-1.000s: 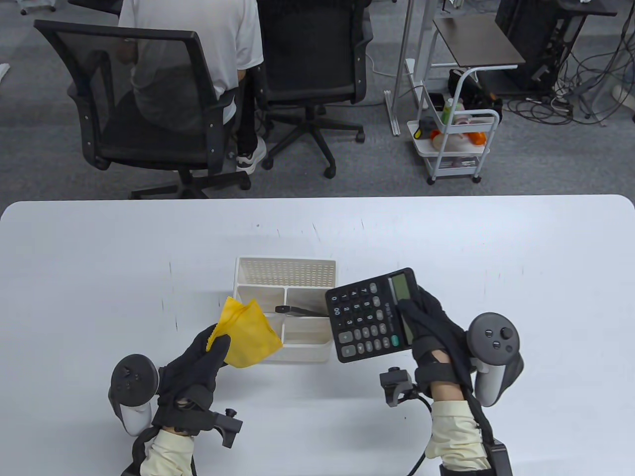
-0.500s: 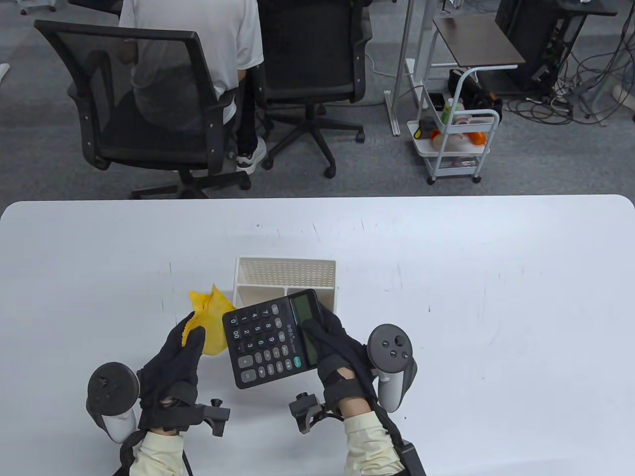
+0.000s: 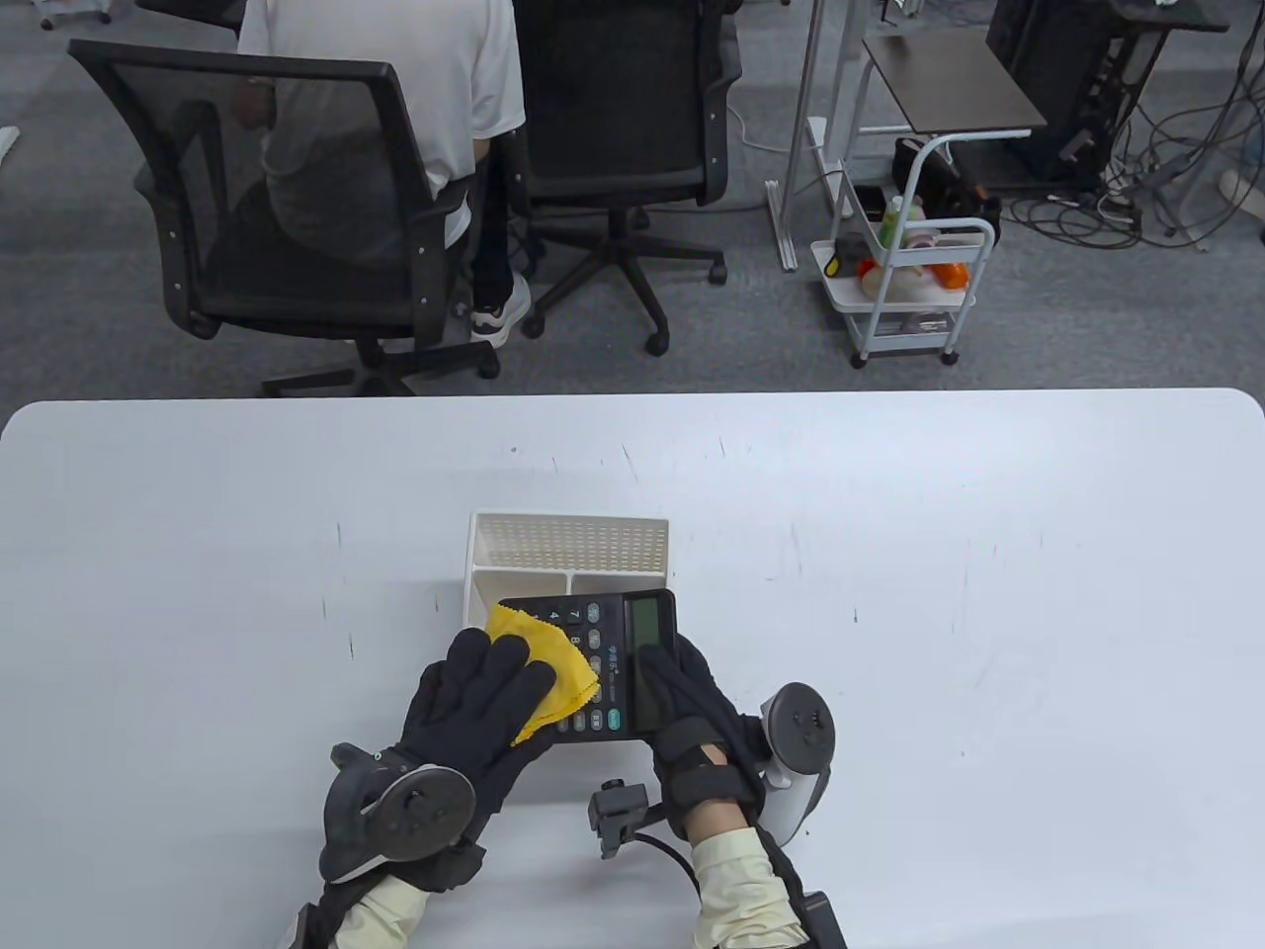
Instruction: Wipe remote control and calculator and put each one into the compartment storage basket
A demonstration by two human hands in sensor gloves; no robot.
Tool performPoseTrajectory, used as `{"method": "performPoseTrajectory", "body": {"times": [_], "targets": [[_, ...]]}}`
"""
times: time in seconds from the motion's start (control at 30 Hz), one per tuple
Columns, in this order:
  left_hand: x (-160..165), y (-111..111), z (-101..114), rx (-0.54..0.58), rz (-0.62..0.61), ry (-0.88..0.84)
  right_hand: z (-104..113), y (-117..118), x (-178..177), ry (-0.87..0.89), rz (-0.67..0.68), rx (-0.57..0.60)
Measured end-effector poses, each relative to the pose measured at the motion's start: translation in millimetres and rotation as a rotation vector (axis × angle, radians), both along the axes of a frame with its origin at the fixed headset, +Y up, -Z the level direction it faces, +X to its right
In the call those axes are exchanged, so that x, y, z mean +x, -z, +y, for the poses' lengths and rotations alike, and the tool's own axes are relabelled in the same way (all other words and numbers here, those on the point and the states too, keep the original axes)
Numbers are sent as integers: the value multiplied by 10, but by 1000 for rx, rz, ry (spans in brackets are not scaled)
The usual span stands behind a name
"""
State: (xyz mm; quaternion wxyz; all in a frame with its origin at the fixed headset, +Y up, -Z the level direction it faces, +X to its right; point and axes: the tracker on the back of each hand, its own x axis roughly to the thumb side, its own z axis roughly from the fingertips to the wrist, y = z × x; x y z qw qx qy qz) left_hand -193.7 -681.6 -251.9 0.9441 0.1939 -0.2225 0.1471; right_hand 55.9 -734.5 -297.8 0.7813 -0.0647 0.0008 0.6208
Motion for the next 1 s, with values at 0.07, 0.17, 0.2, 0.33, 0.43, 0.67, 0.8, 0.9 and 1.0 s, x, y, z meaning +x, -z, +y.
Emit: {"method": "performPoseTrajectory", "body": {"times": [0.07,0.17,0.2,0.33,0.43,0.67,0.8,0.9,1.0], "targets": [[8,-13,3,8,-2,-23,-28,-15,20,15,-1,-15],[28,-30,-8,5,-24,-38,-48,-34,2,-4,15,-23],[51,-37,-23,0,-29,-18,-47,-38,-19,-17,21,-22],[171,-75,-72,63,-102,127,-48,-48,-71,-20,40,-13],[262,-91,-110,79,-118,256,-68,-48,-54,38,59,-22],[229,-31,-147,89,43,421,-47,-41,11,50,56,4],[210,-26,-158,78,55,385,-61,-47,32,56,46,6],[280,-68,-173,115,29,416,-76,-51,20,75,41,14],[377,-115,-198,153,-48,462,-70,-57,-19,72,73,34]]}}
